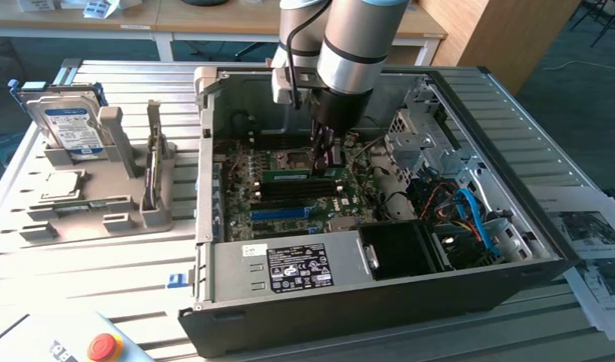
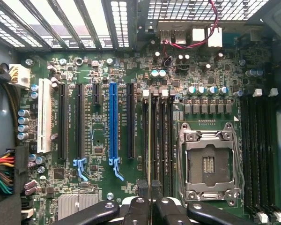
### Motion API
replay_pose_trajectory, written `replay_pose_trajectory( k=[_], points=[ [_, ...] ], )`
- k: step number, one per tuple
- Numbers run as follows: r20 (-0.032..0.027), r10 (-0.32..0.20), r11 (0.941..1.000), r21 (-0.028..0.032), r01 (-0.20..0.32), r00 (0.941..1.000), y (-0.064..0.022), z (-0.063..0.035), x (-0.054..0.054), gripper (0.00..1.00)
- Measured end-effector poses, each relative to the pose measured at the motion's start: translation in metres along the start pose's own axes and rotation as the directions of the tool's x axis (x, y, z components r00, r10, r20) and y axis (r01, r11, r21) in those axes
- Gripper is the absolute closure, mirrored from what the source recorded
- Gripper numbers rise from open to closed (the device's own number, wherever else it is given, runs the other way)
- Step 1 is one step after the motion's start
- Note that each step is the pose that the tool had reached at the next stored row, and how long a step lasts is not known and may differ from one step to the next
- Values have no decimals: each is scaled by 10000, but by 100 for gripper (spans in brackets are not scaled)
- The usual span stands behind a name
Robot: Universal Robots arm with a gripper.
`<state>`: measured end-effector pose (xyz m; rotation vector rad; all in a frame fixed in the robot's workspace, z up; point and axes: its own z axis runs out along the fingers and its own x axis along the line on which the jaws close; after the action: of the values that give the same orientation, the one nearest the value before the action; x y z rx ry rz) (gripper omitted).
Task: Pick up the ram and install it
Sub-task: 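Insert the ram into the slot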
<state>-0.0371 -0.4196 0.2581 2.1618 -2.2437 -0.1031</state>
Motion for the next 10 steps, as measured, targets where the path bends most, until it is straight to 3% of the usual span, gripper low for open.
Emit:
replay_pose_trajectory(
  k=[10],
  points=[
    [-2,-33,10000,0,33,10000,-2,38,1,88]
  ],
)
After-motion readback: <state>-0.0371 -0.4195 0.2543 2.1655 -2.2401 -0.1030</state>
